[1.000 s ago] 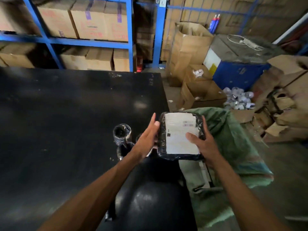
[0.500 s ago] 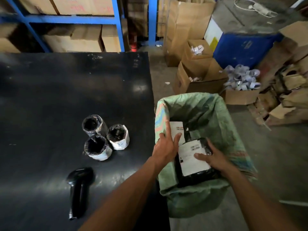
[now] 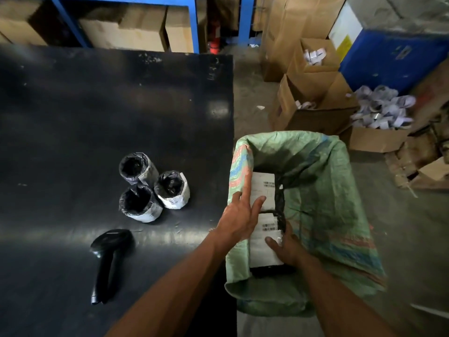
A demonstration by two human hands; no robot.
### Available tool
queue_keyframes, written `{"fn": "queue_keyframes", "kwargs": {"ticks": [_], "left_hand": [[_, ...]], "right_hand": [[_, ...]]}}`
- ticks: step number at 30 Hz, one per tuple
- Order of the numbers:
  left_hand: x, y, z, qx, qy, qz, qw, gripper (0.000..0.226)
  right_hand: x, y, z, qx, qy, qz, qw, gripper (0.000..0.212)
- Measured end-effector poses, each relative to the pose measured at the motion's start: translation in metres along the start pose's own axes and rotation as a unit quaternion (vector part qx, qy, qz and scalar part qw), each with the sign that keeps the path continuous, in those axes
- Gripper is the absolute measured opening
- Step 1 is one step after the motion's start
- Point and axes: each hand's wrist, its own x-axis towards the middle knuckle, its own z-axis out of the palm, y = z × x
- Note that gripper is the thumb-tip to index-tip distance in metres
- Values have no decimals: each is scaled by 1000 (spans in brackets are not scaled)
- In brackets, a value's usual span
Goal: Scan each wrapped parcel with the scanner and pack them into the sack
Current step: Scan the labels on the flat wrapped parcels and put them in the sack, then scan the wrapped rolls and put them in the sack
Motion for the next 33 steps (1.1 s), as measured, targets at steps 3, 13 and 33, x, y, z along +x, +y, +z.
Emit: {"fn": "queue_keyframes", "kwargs": {"ticks": [3, 13, 33], "left_hand": [[-1, 1, 3, 1, -7, -4, 1000, 72], [0, -11, -1, -7, -12, 5, 1000, 75], [4, -86, -175, 290, 2, 123, 949, 86]], "right_hand": [[-12, -12, 1, -63, 10, -10, 998, 140], [-9, -18, 3, -169, -42, -47, 984, 166], [-93, -132, -63, -38, 237, -202, 949, 81]]}}
